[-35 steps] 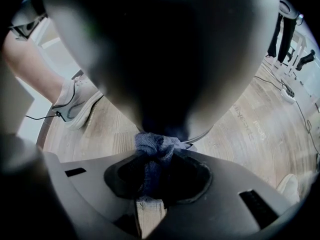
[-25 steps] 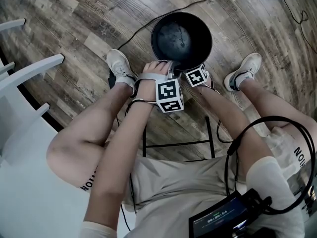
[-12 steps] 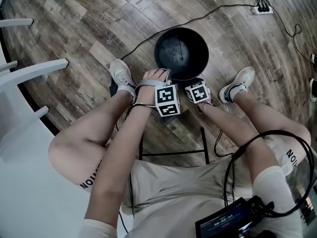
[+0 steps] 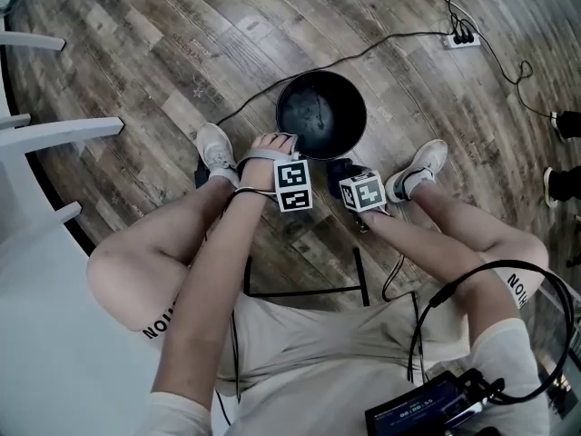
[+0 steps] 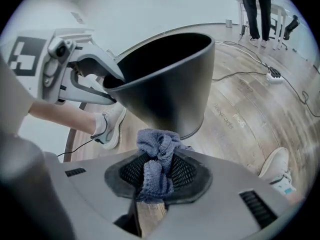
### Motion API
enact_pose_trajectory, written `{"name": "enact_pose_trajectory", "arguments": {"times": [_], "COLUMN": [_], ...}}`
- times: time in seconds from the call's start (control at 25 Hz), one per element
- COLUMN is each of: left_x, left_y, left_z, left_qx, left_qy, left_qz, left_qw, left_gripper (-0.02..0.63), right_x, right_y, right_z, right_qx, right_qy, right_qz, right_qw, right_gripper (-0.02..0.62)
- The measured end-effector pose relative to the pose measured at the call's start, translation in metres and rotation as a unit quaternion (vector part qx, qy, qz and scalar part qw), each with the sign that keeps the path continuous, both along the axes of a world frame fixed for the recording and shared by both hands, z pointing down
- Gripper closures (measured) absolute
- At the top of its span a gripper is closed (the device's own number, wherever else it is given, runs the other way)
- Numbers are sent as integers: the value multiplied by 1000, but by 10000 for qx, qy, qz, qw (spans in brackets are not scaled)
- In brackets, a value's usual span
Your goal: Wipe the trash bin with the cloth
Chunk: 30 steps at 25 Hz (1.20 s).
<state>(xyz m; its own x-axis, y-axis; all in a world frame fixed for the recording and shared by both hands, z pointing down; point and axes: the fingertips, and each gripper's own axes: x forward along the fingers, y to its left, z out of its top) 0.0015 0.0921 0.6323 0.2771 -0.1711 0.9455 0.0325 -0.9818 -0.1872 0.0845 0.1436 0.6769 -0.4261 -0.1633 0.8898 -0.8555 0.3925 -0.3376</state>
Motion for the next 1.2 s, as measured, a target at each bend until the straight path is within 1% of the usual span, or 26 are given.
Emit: {"name": "enact_pose_trajectory", "arguments": {"times": [0.12, 0.36, 0.56, 0.64, 0.76, 0.88, 1.04, 1.2], "left_x": [-1, 0, 4, 7, 13, 20, 23, 23], "left_y": [1, 1, 1, 1, 1, 2, 3, 3], "left_z": [1, 4, 6, 6, 8, 8, 6, 4], "left_qx": [-26, -38, -56, -59, -101, -124, -106, -110], "left_qy": [-46, -111, -144, -150, -150, -121, -64, -28], "left_qz": [-47, -187, -321, -423, -690, -894, -857, -757], "left_qw": [10000, 9998, 9994, 9990, 9975, 9958, 9962, 9971], "left_gripper": [448, 443, 443, 443, 443, 445, 448, 451], "right_x": [-4, -13, -25, -29, -31, -28, -20, -14], "right_y": [8, 3, 0, 0, 1, -1, -9, -21], "right_z": [-17, -39, -49, -53, -60, -70, -80, -77], "right_qx": [111, 455, 592, 621, 691, 882, 1146, 1228], "right_qy": [-82, -209, -302, -334, -360, -327, -283, -230], "right_qz": [-168, -344, -509, -530, -552, -583, -633, -601], "right_qw": [9998, 9981, 9965, 9961, 9954, 9939, 9910, 9903], "right_gripper": [492, 492, 492, 492, 492, 492, 492, 492]}}
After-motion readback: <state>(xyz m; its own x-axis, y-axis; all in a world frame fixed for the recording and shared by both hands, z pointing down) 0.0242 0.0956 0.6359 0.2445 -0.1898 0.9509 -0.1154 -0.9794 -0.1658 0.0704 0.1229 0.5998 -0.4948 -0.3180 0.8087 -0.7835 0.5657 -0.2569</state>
